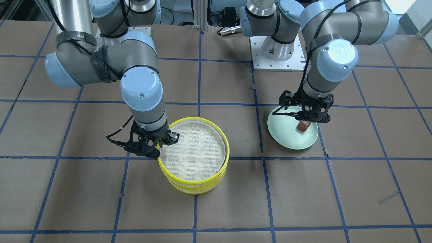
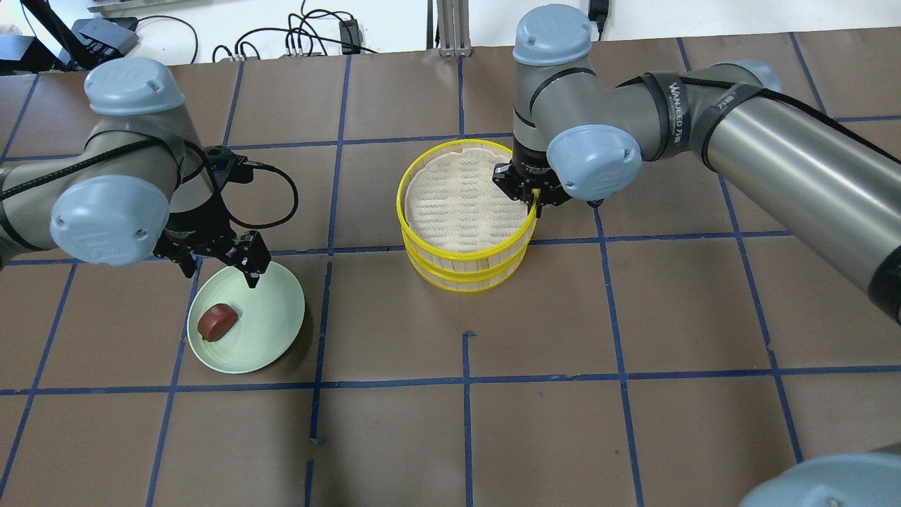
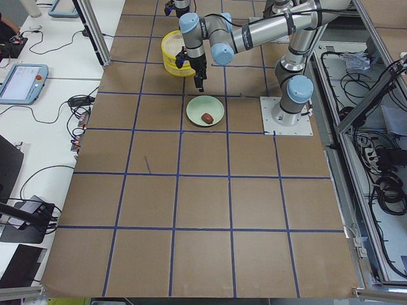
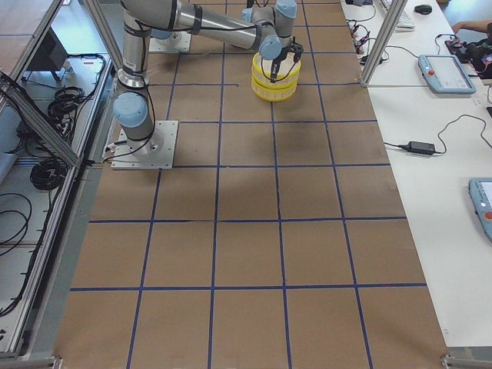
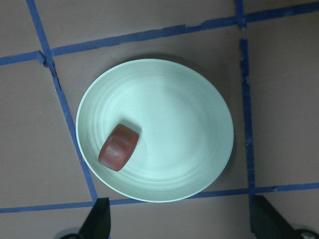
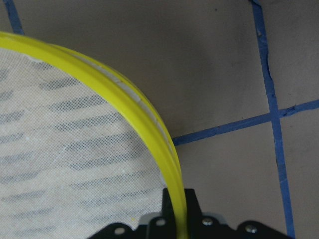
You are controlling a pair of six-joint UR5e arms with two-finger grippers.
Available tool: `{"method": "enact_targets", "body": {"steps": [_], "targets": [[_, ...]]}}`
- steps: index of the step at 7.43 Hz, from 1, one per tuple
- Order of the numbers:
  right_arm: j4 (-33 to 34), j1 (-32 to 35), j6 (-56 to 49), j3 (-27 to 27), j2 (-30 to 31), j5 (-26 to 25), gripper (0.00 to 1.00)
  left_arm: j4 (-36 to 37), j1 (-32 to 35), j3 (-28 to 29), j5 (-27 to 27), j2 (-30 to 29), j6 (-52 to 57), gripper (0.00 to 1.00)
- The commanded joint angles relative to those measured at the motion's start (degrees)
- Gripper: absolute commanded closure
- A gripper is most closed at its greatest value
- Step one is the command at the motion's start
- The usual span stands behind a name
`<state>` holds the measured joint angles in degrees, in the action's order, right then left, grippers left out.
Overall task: Place buns in different layers of steamer
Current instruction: 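Lower the left gripper onto the brown bun on the plate and grasp it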
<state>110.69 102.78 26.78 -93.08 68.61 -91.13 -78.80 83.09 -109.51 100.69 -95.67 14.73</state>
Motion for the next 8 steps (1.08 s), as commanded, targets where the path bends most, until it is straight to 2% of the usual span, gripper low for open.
{"method": "enact_targets", "body": {"steps": [1, 3, 4, 6, 8], "targets": [[-0.03, -0.04, 0.29, -0.26, -0.06, 0.25, 0.96, 0.05, -1.34, -0.27, 0.82, -3.46, 0.21, 0.02], [-0.03, -0.04, 0.02, -0.26, -0.06, 0.26, 0.96, 1.53, -2.06, -0.62, 1.26, -6.8, 0.3, 0.08], [0.06, -0.04, 0.02, -0.26, -0.06, 0.25, 0.96, 4.32, -2.06, -0.62, 3.26, -8.64, 0.21, 0.09], [1.71, -0.04, 0.72, -0.43, -0.06, 0.25, 0.95, 9.86, -2.32, -0.71, 3.98, -11.46, 1.69, 0.12], [2.08, -0.04, 0.99, -1.31, -0.06, 0.34, 0.94, 10.42, -3.54, -0.79, 4.07, -12.26, 2.05, 0.12]]}}
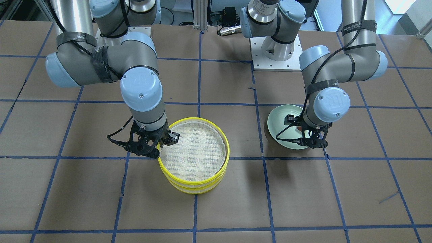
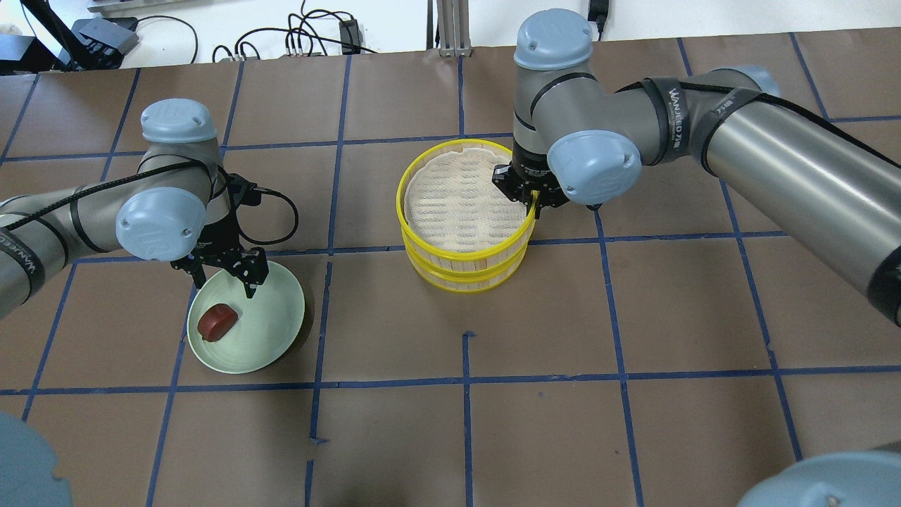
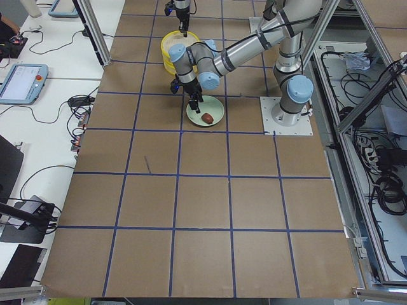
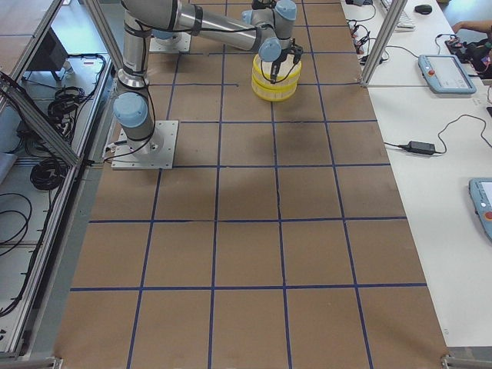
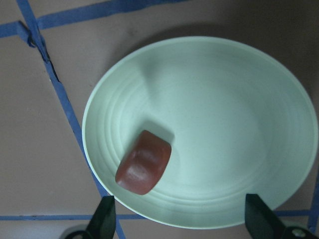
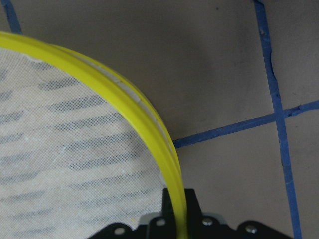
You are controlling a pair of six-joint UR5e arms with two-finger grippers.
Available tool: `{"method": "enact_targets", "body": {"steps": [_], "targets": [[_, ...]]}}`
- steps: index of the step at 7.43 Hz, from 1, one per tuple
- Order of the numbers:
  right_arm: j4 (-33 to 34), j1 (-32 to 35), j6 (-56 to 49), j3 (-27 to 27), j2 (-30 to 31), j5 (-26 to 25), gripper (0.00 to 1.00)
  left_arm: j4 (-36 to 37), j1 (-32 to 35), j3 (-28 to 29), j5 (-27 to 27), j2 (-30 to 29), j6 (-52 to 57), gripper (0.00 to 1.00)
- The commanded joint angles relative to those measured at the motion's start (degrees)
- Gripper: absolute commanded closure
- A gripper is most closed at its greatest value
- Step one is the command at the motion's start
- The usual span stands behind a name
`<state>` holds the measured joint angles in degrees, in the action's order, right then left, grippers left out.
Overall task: Place buns in different layers of steamer
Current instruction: 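Lower the left gripper onto the brown bun on the plate and grasp it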
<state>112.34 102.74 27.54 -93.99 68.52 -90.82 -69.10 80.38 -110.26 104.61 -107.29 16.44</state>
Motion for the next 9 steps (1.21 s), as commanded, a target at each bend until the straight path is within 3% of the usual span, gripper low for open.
{"method": "enact_targets", "body": {"steps": [1, 2, 3, 4, 6, 7, 9], "targets": [[0.42, 0.0, 0.41, -0.4, 0.04, 0.03, 0.89, 0.72, -1.02, -0.56, 1.8, -1.07, 0.35, 0.14], [0.33, 0.0, 0.41, -0.75, 0.04, 0.03, 0.76, 0.72, -1.98, -2.05, 4.26, -1.08, 0.17, 0.16], [0.33, 0.0, 0.41, -1.28, 0.04, -0.14, 0.3, 0.72, -2.51, -2.93, 4.11, -1.08, 0.17, 0.16], [-0.19, 0.0, 0.33, -1.37, 0.13, -0.14, 0.0, 0.72, -2.51, -3.12, 3.76, -1.08, 0.0, 0.16], [-0.46, 0.0, -0.37, -0.76, 0.13, -0.06, 0.0, 0.63, -2.51, -3.38, 2.44, -1.17, -0.18, 0.18], [-0.46, -0.35, -0.64, -0.5, 0.21, -0.06, 0.0, 0.54, -2.51, -3.47, 2.35, -1.17, -0.27, 0.35], [-3.85, -3.49, -5.19, 2.3, 2.57, 0.29, 0.0, 0.28, -2.6, -3.47, -1.07, -1.17, -0.7, 0.84]]}}
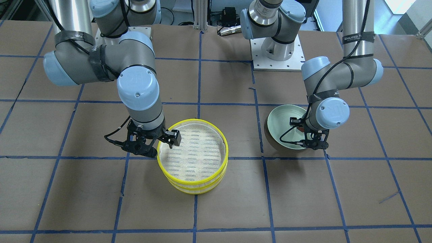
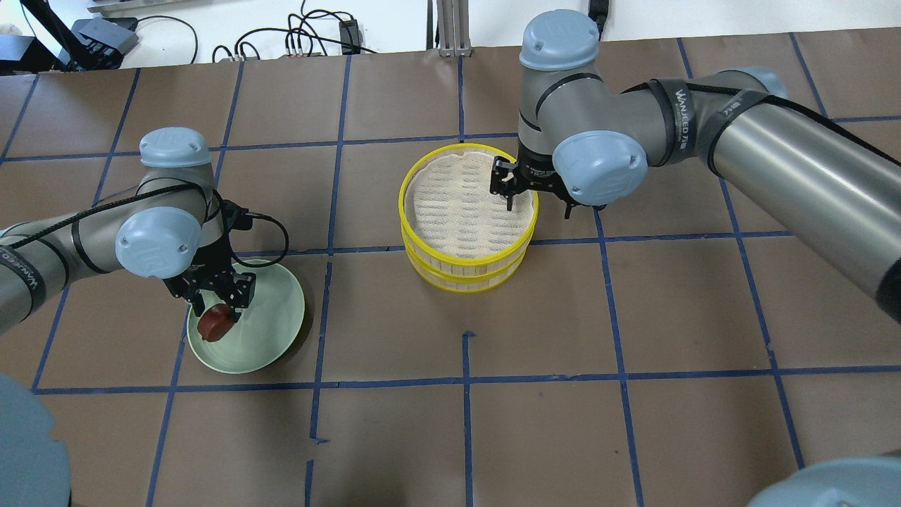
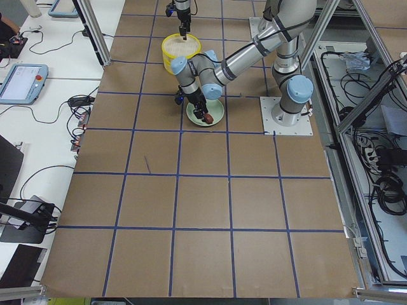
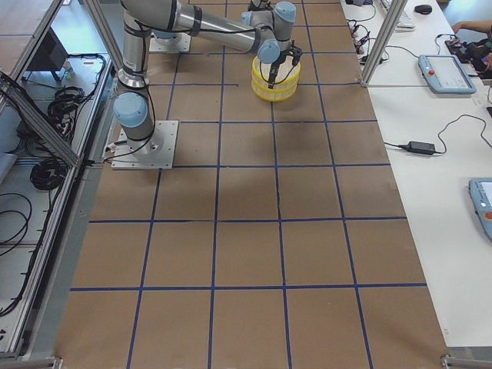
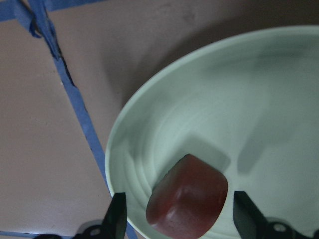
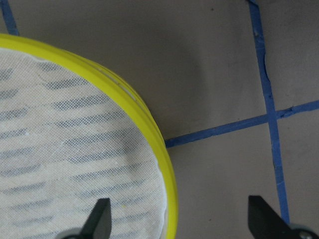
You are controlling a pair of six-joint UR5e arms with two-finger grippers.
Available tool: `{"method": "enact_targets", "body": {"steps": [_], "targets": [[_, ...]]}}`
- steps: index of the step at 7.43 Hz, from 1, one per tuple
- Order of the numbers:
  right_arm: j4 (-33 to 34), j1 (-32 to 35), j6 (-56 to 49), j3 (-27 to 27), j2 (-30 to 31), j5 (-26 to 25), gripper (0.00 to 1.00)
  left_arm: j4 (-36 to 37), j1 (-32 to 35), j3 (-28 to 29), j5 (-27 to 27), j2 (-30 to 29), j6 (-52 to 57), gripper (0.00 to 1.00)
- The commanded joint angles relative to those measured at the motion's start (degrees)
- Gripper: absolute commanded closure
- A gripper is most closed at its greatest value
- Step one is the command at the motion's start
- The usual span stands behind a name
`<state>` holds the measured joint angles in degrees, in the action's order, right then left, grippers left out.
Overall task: Place buns in different layers of steamer
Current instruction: 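Lift the brown bun with the left gripper while the right gripper withdraws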
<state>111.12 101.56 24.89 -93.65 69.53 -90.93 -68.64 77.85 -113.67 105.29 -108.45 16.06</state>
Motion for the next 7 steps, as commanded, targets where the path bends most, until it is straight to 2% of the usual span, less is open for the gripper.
{"method": "enact_targets", "body": {"steps": [1, 3, 4, 5, 7], "targets": [[-8.84, -5.55, -8.14, 2.67, 5.84, 4.5, 0.0, -0.18, -0.06, -0.15, -2.01, -0.01, -0.33, 0.97], [-19.48, -10.05, -18.26, 3.2, 16.73, 3.93, 0.0, 2.0, 0.29, 3.08, -4.21, 2.96, -0.68, 0.99], [-23.37, -9.98, -20.39, 3.3, 21.04, 2.97, 0.0, 0.19, 2.12, 7.02, -6.56, 6.2, -1.03, 0.99], [-24.54, -9.46, -20.58, 3.3, 22.31, 0.26, 0.0, -4.35, 4.14, 10.88, -11.46, 8.06, -3.99, 0.99], [-24.46, -9.19, -20.58, 3.3, 21.88, 3.2, 0.0, -9.21, 12.19, 18.19, -18.6, 8.25, -12.22, 1.0]]}}
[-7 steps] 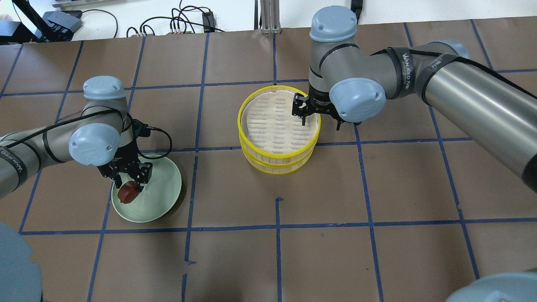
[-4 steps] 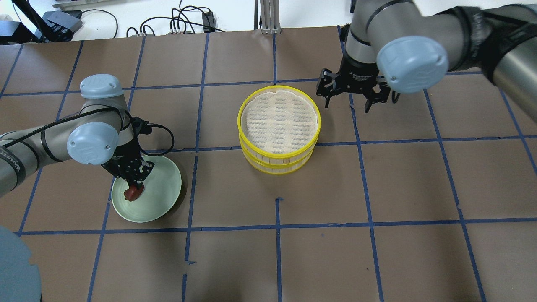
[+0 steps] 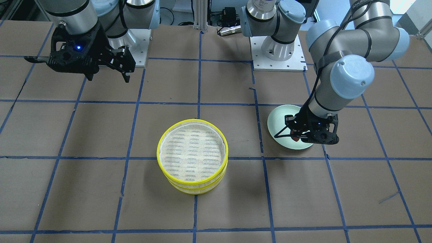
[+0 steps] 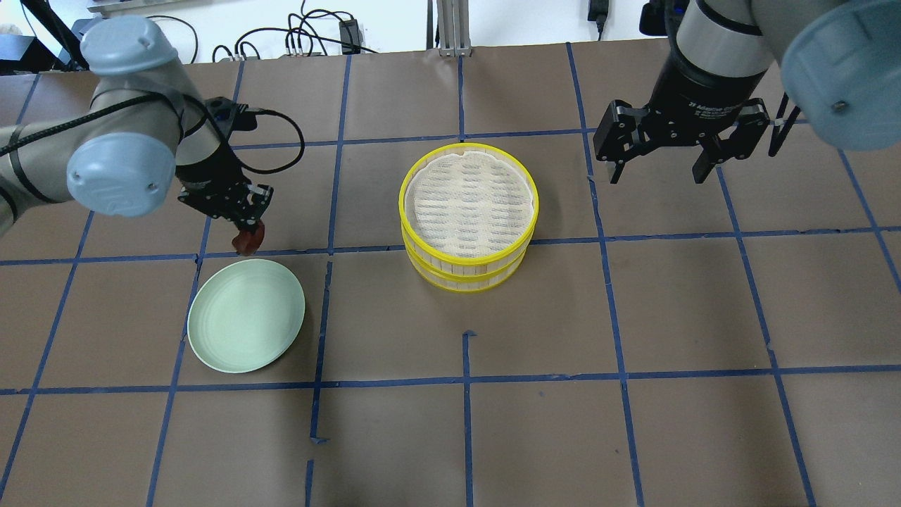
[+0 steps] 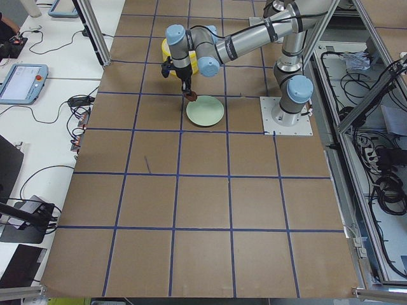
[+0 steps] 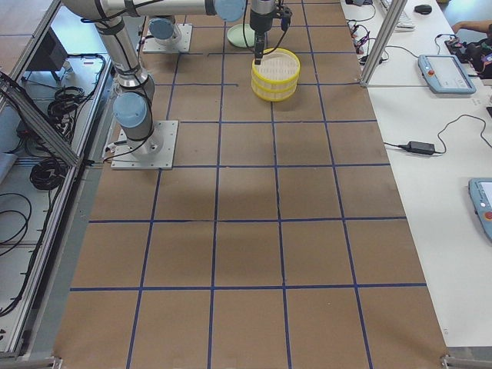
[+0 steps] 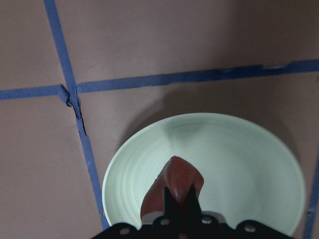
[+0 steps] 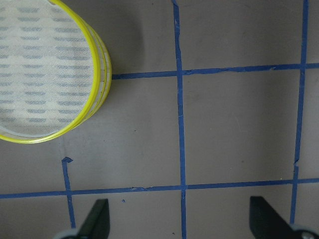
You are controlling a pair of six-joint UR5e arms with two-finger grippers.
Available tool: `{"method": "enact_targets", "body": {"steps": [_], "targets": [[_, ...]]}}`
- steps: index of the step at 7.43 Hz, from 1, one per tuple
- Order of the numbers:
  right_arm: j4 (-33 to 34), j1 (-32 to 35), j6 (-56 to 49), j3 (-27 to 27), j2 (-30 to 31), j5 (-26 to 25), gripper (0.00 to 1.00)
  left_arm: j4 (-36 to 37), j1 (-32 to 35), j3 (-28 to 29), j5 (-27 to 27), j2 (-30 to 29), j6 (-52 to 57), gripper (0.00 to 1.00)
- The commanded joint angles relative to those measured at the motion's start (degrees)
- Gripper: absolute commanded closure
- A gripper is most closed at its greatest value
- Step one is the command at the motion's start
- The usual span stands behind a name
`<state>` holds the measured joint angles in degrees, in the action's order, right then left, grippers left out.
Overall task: Place buns in different layers of steamer
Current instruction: 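Lift the brown bun with the left gripper while the right gripper withdraws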
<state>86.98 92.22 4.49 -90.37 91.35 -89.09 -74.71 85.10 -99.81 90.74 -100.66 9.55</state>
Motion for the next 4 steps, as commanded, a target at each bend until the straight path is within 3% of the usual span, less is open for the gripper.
{"method": "enact_targets", "body": {"steps": [1, 4], "targets": [[-0.4, 0.06, -0.18, 0.02, -0.81, 1.02, 0.0, -2.29, 9.42, 5.4, -5.9, 0.03, -13.95, 1.0], [0.21, 0.06, -0.1, -0.16, -2.57, 1.11, 0.0, 7.34, 14.9, 5.41, -15.38, -4.18, -28.41, 1.0]]}}
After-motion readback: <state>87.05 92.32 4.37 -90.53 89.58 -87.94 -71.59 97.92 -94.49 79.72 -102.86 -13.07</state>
